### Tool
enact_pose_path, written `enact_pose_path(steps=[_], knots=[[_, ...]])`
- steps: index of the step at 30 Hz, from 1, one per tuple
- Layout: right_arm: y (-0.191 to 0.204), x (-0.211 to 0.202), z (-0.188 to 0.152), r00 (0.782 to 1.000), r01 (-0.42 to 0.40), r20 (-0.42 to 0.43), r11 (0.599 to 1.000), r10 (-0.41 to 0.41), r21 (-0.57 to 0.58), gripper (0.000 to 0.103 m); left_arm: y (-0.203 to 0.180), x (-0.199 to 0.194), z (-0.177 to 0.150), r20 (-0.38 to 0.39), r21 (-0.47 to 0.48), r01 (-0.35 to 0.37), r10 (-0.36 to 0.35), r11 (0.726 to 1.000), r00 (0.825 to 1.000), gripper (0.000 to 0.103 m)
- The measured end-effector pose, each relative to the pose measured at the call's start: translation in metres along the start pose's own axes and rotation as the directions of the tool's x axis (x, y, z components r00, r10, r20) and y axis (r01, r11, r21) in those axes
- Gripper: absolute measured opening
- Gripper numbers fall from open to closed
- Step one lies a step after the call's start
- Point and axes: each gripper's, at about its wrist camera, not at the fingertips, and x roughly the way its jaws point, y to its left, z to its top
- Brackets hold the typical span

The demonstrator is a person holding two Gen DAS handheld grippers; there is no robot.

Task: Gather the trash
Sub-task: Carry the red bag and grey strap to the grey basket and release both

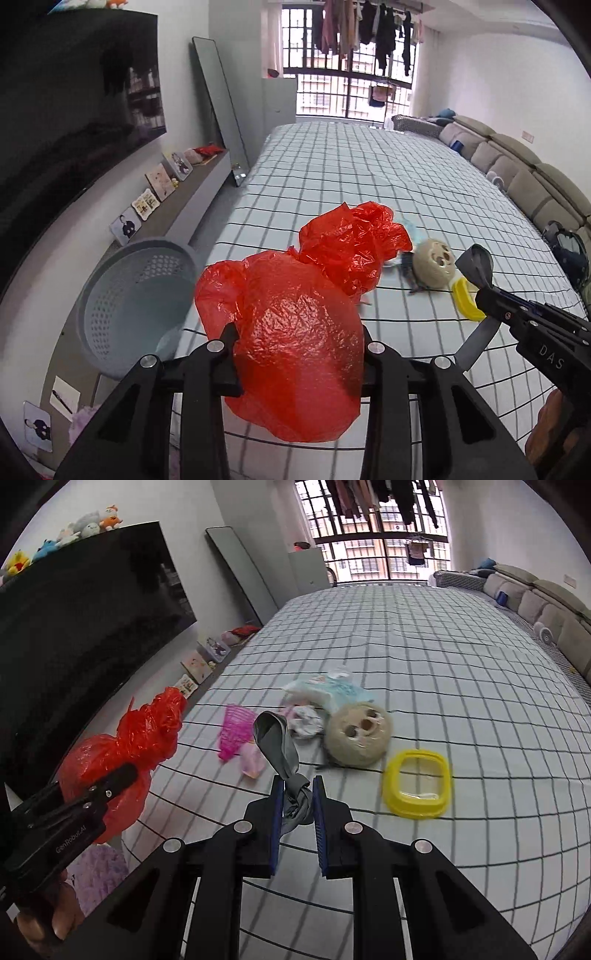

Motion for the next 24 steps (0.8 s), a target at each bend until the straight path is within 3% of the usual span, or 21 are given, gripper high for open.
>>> enact_pose_path(steps=[7,14,24], knots=[[0.09,0.045,0.028,0.991,-0.121,-0.066,0.983,0.113,-0.137,0.016,0.091,0.002,0.002,-0.005,-0.074,-0.116,0.116,0.99,0.993,0.035],[0.18,0.103,0.046,0.971,-0.213,-0.167,0.937,0.171,-0.278,0.016,0.184,0.026,0.002,-0.051,-0.15,-0.195,0.189,0.969,0.981,0.036],[0.261,0.19,0.053,0.935,-0.293,-0.299,0.894,0.193,-0.34,0.016,0.246,0.074,-0.009,-0.128,-0.204,-0.225,0.202,0.953,0.971,0.04]])
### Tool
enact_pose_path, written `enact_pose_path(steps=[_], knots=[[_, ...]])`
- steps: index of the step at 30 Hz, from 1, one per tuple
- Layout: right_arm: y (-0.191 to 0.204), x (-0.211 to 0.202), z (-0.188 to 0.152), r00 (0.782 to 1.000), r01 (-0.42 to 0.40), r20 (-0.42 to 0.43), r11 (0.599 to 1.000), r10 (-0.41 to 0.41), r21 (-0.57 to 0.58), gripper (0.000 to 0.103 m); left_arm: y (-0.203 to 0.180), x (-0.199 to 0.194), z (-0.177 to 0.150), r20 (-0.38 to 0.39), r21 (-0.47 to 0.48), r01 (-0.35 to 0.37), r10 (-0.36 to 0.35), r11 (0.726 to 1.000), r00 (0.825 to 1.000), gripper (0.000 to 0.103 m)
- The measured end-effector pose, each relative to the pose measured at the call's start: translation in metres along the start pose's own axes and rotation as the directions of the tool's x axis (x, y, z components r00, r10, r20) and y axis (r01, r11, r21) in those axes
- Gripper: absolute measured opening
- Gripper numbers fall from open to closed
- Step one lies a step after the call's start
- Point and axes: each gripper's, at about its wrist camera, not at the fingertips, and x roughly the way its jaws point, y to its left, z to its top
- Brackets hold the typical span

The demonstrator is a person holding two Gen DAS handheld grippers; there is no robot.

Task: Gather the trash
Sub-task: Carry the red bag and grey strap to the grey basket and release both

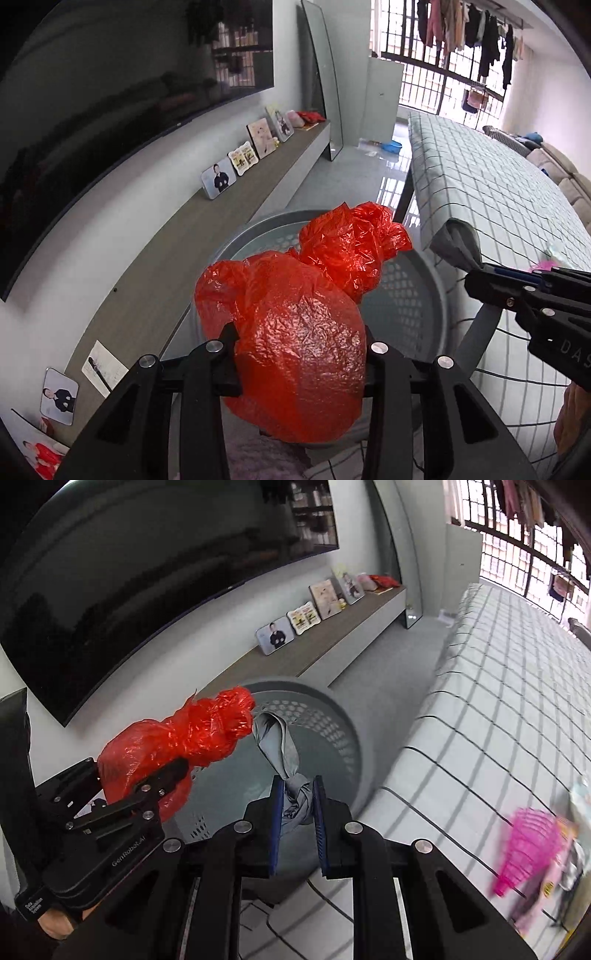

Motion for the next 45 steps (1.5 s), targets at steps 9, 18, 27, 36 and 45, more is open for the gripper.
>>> enact_pose_path(steps=[9,18,27,36,45], knots=[[0.012,0.051,0.012,0.998,-0.006,-0.057,1.0,0.005,-0.015,0.026,0.02,0.034,-0.005,-0.053,-0.048,0.011,-0.013,0.999,0.999,0.055],[0.005,0.056,0.005,0.999,0.033,-0.02,0.999,-0.032,0.012,0.047,0.027,0.039,-0.009,-0.052,-0.064,-0.03,0.027,0.998,0.998,0.072],[0.002,0.057,-0.004,0.999,0.04,-0.031,0.999,-0.04,0.02,0.047,0.03,0.043,-0.013,-0.06,-0.075,-0.04,0.036,0.996,0.998,0.073],[0.006,0.048,-0.011,0.999,0.044,-0.023,0.999,-0.044,0.011,0.047,0.028,0.03,-0.012,-0.037,-0.073,-0.06,0.057,0.996,0.998,0.075],[0.005,0.016,-0.023,0.997,0.071,0.007,0.997,-0.071,0.021,0.047,0.019,0.003,-0.013,-0.002,-0.075,-0.051,0.051,0.996,0.999,0.083]])
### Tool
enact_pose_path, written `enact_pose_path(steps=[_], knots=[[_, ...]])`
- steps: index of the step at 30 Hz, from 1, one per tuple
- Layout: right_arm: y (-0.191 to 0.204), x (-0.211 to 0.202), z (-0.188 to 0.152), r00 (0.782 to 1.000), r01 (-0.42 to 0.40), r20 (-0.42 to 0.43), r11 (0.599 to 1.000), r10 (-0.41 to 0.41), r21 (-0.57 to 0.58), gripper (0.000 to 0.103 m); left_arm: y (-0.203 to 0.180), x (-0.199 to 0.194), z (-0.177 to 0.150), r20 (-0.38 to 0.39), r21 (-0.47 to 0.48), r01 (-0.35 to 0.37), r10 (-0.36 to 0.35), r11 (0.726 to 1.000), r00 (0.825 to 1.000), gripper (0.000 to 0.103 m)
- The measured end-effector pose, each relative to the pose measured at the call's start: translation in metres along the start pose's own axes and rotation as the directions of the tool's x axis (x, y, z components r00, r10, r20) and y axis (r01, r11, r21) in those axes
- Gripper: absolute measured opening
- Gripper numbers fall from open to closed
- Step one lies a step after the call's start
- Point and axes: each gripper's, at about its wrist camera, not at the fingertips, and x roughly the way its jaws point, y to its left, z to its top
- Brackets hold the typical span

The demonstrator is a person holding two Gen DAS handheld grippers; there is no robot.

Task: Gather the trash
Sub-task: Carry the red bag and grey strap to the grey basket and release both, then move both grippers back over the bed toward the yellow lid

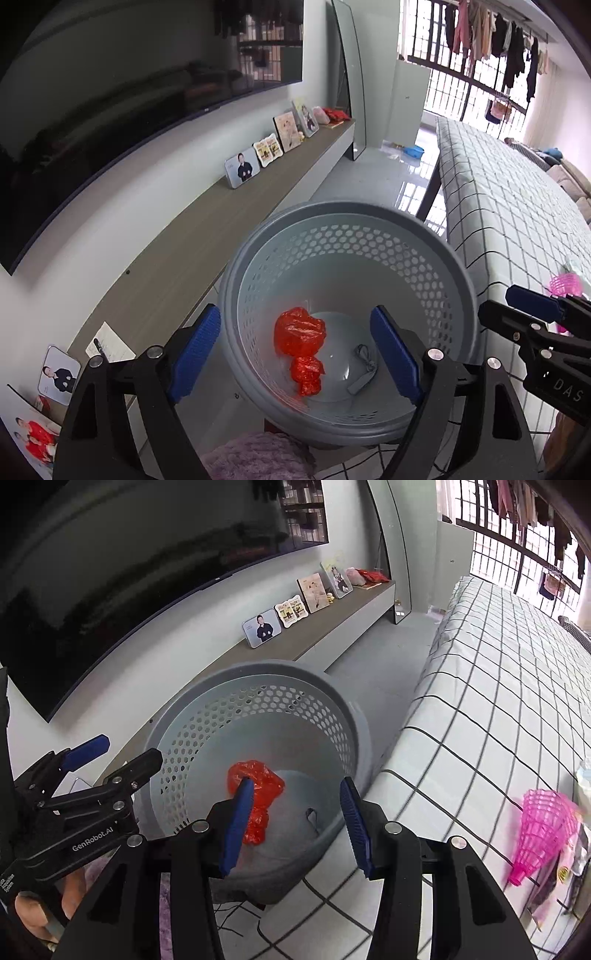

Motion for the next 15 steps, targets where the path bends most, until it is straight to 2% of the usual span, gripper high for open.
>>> enact_pose_path(steps=[9,15], knots=[[-0.025,-0.05,-0.027,0.996,0.073,0.052,0.996,-0.076,0.057,0.053,-0.025,-0.034,0.004,0.056,0.001,0.065,-0.065,0.998,0.996,0.095],[-0.058,-0.083,-0.05,0.984,0.149,0.078,0.982,-0.158,0.118,0.058,-0.054,-0.052,0.007,0.081,0.024,0.105,-0.106,0.994,0.991,0.096]])
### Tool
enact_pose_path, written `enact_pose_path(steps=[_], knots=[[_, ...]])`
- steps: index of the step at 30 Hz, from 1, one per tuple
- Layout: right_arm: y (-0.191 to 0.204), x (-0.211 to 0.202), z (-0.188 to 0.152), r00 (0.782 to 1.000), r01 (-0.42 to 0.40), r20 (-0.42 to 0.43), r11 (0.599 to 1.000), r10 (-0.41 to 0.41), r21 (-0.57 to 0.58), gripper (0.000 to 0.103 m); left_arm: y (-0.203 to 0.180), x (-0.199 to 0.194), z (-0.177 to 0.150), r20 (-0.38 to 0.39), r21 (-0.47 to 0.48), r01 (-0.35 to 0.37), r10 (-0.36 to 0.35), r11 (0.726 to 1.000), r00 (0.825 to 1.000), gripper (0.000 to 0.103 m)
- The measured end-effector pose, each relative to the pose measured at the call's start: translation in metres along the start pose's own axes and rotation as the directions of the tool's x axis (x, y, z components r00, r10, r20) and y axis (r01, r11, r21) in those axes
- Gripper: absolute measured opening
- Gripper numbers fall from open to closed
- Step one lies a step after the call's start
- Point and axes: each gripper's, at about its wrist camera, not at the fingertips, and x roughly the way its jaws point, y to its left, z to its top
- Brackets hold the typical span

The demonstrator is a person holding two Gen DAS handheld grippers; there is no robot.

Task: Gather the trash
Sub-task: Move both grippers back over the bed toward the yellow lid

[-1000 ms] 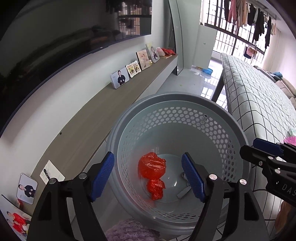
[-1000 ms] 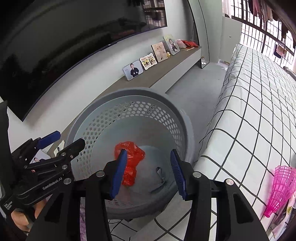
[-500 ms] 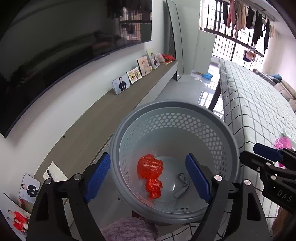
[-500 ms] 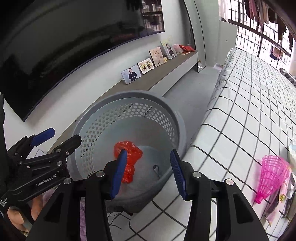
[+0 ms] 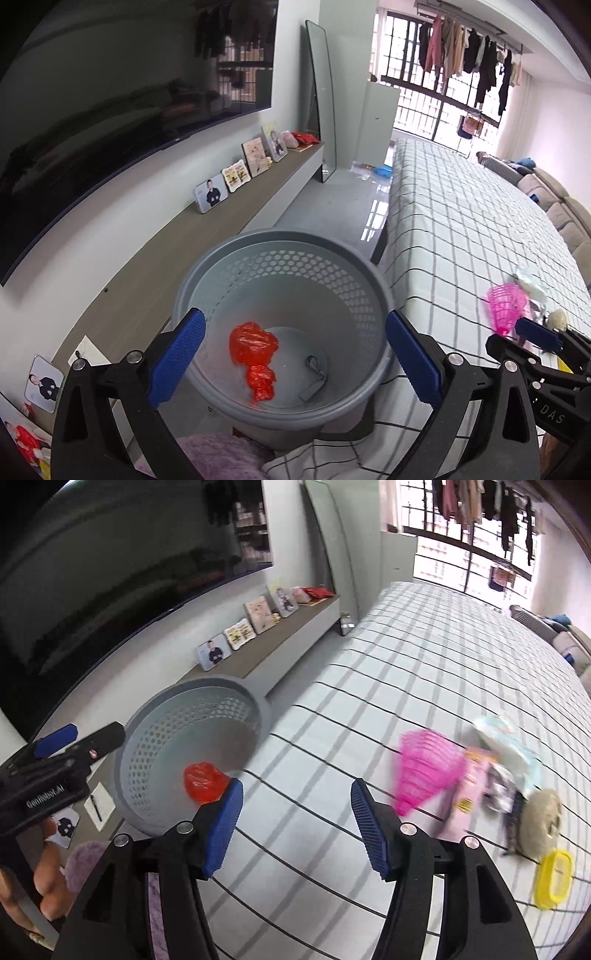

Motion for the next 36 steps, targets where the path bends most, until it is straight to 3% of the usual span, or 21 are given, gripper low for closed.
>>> enact_pose_path(steps=[9,14,23,36], knots=[[-0.066,-0.031,-0.024,0.992,0.126,-0.001,0.986,-0.127,0.111,0.058,-0.05,0.0,0.001,-0.011,0.044,0.122,-0.121,0.992,0.993,0.096],[-0.091,-0.057,-0.037,0.983,0.169,0.038,0.971,-0.178,0.169,0.058,-0.073,-0.004,0.002,0.007,0.115,0.118,-0.12,0.986,0.993,0.096],[-0.133,-0.093,-0.066,0.98,0.172,0.048,0.95,-0.191,0.261,0.058,-0.107,-0.018,0.007,0.013,0.156,0.136,-0.139,0.978,0.99,0.096],[-0.212,-0.107,-0.115,0.972,0.223,-0.018,0.901,-0.233,0.373,0.058,-0.205,-0.029,-0.018,-0.042,0.256,0.214,-0.21,0.943,0.977,0.096]])
